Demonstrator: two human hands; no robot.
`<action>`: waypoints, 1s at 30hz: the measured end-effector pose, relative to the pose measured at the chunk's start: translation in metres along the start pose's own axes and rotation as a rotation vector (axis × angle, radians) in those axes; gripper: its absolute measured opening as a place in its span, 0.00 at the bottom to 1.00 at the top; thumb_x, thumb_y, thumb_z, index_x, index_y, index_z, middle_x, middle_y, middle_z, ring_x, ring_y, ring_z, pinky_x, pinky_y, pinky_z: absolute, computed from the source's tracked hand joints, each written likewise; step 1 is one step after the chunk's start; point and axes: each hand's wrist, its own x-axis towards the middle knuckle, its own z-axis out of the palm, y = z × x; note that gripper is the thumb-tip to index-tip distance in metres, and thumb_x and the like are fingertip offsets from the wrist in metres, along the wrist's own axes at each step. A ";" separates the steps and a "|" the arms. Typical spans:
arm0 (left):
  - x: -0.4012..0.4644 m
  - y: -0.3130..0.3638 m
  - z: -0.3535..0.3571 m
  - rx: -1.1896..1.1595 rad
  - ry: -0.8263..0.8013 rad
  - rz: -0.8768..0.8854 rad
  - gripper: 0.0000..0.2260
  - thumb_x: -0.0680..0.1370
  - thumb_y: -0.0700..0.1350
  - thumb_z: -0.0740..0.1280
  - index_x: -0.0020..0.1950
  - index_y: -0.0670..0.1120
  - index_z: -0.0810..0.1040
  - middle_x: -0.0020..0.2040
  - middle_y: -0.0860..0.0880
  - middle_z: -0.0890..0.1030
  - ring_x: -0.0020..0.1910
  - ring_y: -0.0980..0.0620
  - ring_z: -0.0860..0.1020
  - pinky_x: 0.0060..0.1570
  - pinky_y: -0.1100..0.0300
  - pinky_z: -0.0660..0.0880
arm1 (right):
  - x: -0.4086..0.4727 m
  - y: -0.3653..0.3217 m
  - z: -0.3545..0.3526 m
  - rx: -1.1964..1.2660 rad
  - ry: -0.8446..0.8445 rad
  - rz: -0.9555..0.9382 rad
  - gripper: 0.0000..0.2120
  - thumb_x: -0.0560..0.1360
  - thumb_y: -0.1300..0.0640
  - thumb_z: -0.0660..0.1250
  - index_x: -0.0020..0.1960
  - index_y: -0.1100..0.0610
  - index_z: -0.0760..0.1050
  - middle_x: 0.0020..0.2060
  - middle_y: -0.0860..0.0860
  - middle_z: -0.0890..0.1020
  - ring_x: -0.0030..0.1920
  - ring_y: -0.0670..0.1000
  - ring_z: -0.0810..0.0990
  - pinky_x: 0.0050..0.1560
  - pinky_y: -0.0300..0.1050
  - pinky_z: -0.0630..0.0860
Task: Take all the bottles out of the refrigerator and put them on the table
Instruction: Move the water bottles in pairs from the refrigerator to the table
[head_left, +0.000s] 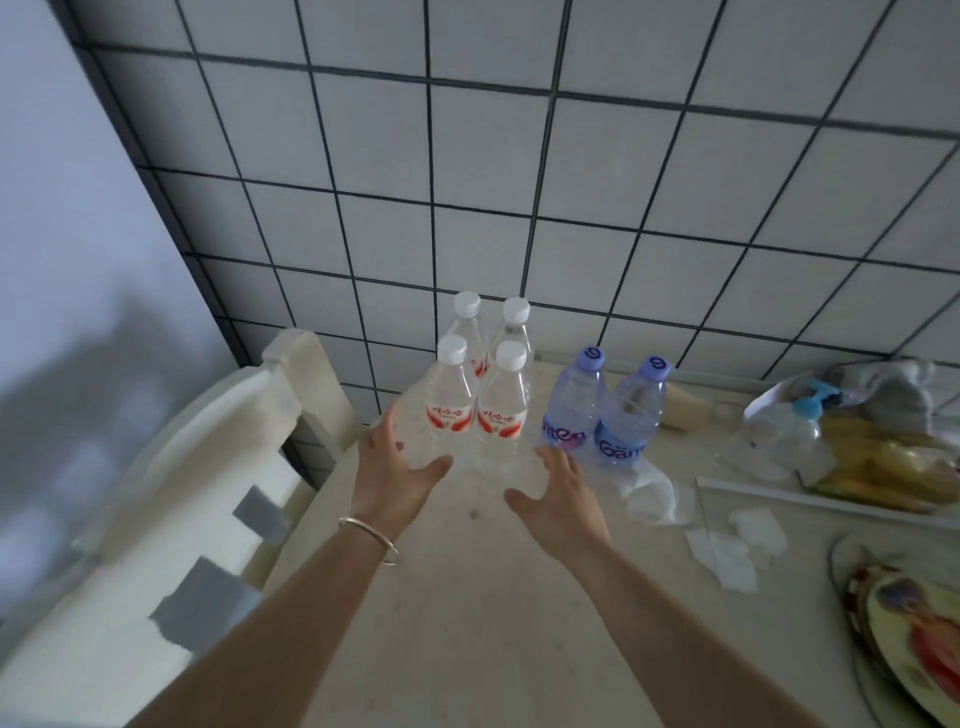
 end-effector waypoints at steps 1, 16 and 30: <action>-0.015 0.000 -0.007 -0.008 0.003 -0.028 0.39 0.70 0.47 0.75 0.75 0.45 0.58 0.69 0.44 0.64 0.59 0.50 0.72 0.64 0.52 0.70 | -0.013 0.001 -0.006 0.001 0.005 -0.002 0.30 0.73 0.50 0.68 0.71 0.54 0.61 0.69 0.51 0.67 0.67 0.53 0.69 0.60 0.44 0.68; -0.401 -0.032 -0.083 -0.018 0.303 -0.044 0.30 0.71 0.46 0.73 0.71 0.46 0.66 0.60 0.51 0.73 0.53 0.54 0.76 0.54 0.61 0.73 | -0.335 0.046 0.008 0.046 -0.201 -0.395 0.29 0.71 0.45 0.68 0.69 0.49 0.62 0.63 0.47 0.73 0.60 0.49 0.74 0.59 0.46 0.72; -0.687 -0.162 -0.262 0.026 0.585 -0.340 0.29 0.71 0.49 0.74 0.69 0.49 0.68 0.63 0.46 0.74 0.51 0.54 0.77 0.50 0.62 0.74 | -0.601 -0.010 0.161 -0.104 -0.750 -0.692 0.32 0.71 0.43 0.67 0.70 0.48 0.59 0.64 0.46 0.71 0.61 0.48 0.72 0.63 0.47 0.70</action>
